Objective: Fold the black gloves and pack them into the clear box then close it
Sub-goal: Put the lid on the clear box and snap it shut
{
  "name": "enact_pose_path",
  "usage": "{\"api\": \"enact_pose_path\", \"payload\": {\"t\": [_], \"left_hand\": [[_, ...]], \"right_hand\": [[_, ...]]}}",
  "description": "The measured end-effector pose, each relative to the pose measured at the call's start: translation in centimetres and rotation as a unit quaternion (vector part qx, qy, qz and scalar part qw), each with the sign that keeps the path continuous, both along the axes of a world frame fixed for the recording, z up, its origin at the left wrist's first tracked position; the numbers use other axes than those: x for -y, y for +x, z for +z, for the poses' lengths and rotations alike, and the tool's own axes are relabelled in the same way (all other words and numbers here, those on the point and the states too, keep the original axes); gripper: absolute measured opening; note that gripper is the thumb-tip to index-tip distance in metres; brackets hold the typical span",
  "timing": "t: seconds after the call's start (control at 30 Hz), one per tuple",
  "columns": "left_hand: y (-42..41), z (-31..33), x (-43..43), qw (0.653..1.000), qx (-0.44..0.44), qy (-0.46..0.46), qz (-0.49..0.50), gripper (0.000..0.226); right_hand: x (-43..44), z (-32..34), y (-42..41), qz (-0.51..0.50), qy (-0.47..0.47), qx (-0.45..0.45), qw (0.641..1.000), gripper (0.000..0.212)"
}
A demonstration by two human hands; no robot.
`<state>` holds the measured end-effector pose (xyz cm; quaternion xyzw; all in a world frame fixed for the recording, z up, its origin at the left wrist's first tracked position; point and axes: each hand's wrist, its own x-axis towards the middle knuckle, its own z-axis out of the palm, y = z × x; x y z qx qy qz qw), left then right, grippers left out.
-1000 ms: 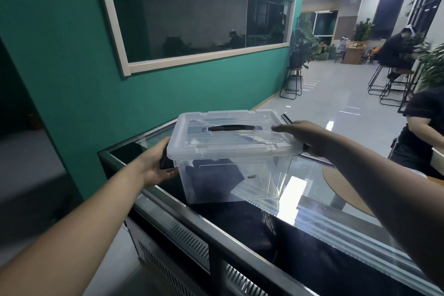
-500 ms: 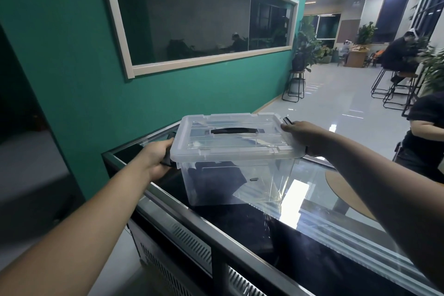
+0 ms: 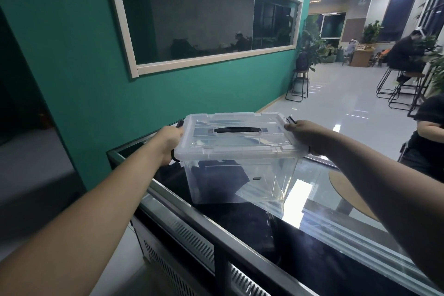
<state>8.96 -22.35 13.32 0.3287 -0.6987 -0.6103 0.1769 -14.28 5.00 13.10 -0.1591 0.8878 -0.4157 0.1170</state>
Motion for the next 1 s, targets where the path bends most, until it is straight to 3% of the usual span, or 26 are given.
{"api": "enact_pose_path", "payload": {"t": [0.17,0.3,0.4,0.5,0.63,0.73,0.83,1.0], "left_hand": [[-0.4,0.4,-0.3,1.000,0.015,-0.020,0.007,0.033],[-0.4,0.7,-0.7,1.000,0.011,-0.015,-0.003,0.032],[-0.4,0.9,-0.5,1.000,0.016,-0.005,-0.016,0.019],[-0.5,0.9,0.1,0.999,0.038,-0.002,-0.023,0.020],[-0.4,0.9,0.9,0.997,0.056,0.021,-0.041,0.025],[-0.7,0.8,1.3,0.997,0.063,0.003,-0.039,0.029],[-1.0,0.6,1.3,0.997,0.062,-0.017,-0.038,0.027],[-2.0,0.3,1.5,0.995,0.075,-0.057,-0.028,0.027]], "right_hand": [[0.2,1.0,0.9,0.021,0.064,-0.038,0.997,0.045],[0.3,0.9,1.2,0.006,0.061,-0.040,0.997,0.044],[0.3,1.0,1.5,-0.002,0.059,-0.034,0.998,0.038],[0.1,1.4,1.4,-0.006,0.005,0.045,0.999,0.027],[-0.6,1.8,1.1,-0.001,-0.081,0.159,0.984,0.037],[-0.2,1.9,1.6,-0.004,-0.034,0.092,0.995,0.014],[0.1,1.8,2.0,-0.008,0.038,0.002,0.999,0.015],[0.3,1.8,2.6,0.000,0.077,-0.038,0.996,0.019]]}}
